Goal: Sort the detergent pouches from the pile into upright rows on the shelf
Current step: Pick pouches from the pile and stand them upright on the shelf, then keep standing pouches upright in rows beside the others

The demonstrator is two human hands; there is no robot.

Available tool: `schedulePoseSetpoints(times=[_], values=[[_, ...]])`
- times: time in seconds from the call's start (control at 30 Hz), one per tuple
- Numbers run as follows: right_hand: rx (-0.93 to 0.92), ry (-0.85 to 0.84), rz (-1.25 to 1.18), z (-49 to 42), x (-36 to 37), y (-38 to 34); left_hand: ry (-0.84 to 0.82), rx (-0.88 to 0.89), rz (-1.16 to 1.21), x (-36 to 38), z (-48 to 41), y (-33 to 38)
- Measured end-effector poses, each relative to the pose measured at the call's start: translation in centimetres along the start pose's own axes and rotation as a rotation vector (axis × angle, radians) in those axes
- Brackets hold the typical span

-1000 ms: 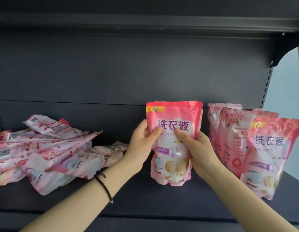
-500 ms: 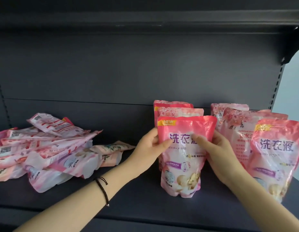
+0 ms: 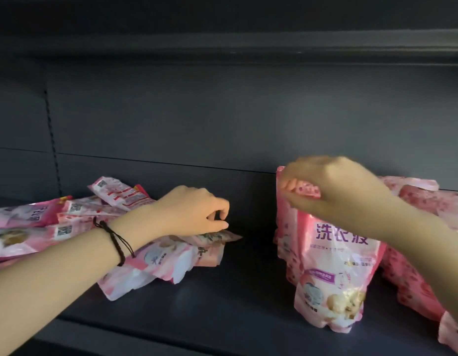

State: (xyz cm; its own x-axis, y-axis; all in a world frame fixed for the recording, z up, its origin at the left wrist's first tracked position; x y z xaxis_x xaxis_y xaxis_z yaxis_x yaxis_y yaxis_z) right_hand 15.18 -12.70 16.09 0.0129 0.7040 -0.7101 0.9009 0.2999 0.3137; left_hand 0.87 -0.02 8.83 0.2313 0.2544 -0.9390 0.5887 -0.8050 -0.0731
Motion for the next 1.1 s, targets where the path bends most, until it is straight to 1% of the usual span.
schedulePoseSetpoints(times=[0.1,0.17,0.23,0.3,0.33,0.4,0.43,0.5,0.53,0.57,0.63,0.73,0.83,0.9,0.93,1.1], values=[[-0.116,-0.185,0.165,-2.5,4.5,-3.2,-0.026,0.076,-0.232,1.0,0.0,-2.4],[-0.148,-0.309,0.252,-4.1,8.1,-4.5,-0.048,0.130,-0.328,1.8,-0.4,-4.0],[-0.138,-0.442,0.310,-5.2,11.4,-5.0,-0.088,0.147,-0.323,2.6,-1.2,-5.6],[-0.075,-0.592,0.333,-5.7,14.5,-4.2,-0.160,0.094,-0.197,3.4,-2.4,-7.1],[-0.009,-0.670,0.332,-6.1,16.3,-3.7,-0.204,0.055,-0.115,3.9,-3.1,-8.3],[0.197,-0.831,0.266,-6.8,19.8,-2.4,-0.287,-0.023,0.022,5.5,-4.9,-10.5],[0.338,-0.909,0.163,-6.6,21.4,-1.7,-0.323,-0.068,0.068,6.4,-5.7,-11.2],[0.682,-1.033,-0.183,-5.2,24.9,-0.8,-0.383,-0.134,0.127,8.3,-7.1,-12.3],[0.836,-1.069,-0.348,-4.3,26.4,-0.8,-0.410,-0.156,0.138,9.2,-7.8,-12.7],[0.940,-1.092,-0.453,-3.5,27.6,-0.9,-0.436,-0.174,0.146,10.1,-8.4,-13.0],[1.029,-1.082,-0.500,-2.5,29.5,-0.7,-0.491,-0.205,0.186,11.5,-9.1,-13.4],[1.119,-0.948,-0.521,-2.4,30.8,-0.4,-0.590,-0.283,0.325,13.0,-9.5,-14.3],[1.259,-0.788,-0.660,-2.5,31.1,-0.5,-0.652,-0.365,0.427,13.8,-9.0,-15.2],[1.351,-0.633,-0.818,-2.9,31.1,-0.6,-0.622,-0.410,0.466,13.8,-8.8,-16.0],[1.368,-0.571,-0.870,-3.3,30.9,-0.6,-0.596,-0.431,0.476,13.6,-8.7,-16.4],[1.406,-0.347,-0.942,-5.1,28.6,0.0,-0.441,-0.526,0.581,12.7,-8.6,-17.3]])
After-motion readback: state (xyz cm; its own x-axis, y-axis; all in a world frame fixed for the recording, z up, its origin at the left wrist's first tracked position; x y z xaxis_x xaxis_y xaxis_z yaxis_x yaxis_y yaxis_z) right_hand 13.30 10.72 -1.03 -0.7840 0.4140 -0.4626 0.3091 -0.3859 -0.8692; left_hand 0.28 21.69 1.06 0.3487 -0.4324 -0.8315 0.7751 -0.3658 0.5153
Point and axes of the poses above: each hand's wrist, its own z-axis away from the middle knuckle, its own x-axis out of the palm, y = z × x, the point moved 7 cm from there along -z, towards the middle knuckle, and after that the axes turned 11 degrees about z, right-handed, at the moved point
